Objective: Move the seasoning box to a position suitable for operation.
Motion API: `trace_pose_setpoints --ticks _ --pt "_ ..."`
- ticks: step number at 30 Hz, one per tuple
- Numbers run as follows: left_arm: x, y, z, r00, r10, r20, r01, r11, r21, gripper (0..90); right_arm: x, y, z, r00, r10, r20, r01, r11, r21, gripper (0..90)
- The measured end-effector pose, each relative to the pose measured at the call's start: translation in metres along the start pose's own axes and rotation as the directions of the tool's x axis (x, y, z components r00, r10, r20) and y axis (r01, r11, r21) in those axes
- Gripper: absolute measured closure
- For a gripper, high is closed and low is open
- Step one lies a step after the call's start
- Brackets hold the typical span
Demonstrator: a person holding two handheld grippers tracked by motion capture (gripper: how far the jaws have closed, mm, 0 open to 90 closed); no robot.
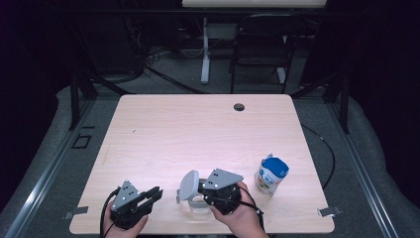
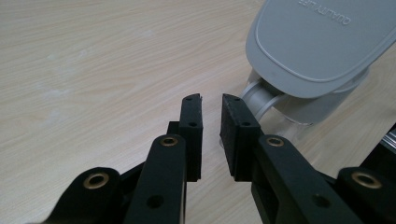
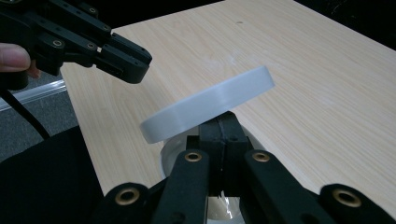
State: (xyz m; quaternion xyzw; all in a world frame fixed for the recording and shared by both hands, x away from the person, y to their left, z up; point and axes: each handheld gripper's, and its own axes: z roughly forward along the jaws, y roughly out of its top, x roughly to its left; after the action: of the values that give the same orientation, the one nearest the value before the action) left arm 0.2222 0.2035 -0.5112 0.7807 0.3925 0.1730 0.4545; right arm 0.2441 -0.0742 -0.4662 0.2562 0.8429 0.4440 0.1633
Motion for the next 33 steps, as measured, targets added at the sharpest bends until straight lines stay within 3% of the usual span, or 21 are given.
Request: trace_pose_setpoints --ticks 33 --pt "0.001 -0.001 0.0 1.0 -0.001 -0.003 0.001 1.0 -0.004 79.0 0.016 0.016 0.005 0.9982 -0.056 -0.022 0.056 0.998 -0.019 89.8"
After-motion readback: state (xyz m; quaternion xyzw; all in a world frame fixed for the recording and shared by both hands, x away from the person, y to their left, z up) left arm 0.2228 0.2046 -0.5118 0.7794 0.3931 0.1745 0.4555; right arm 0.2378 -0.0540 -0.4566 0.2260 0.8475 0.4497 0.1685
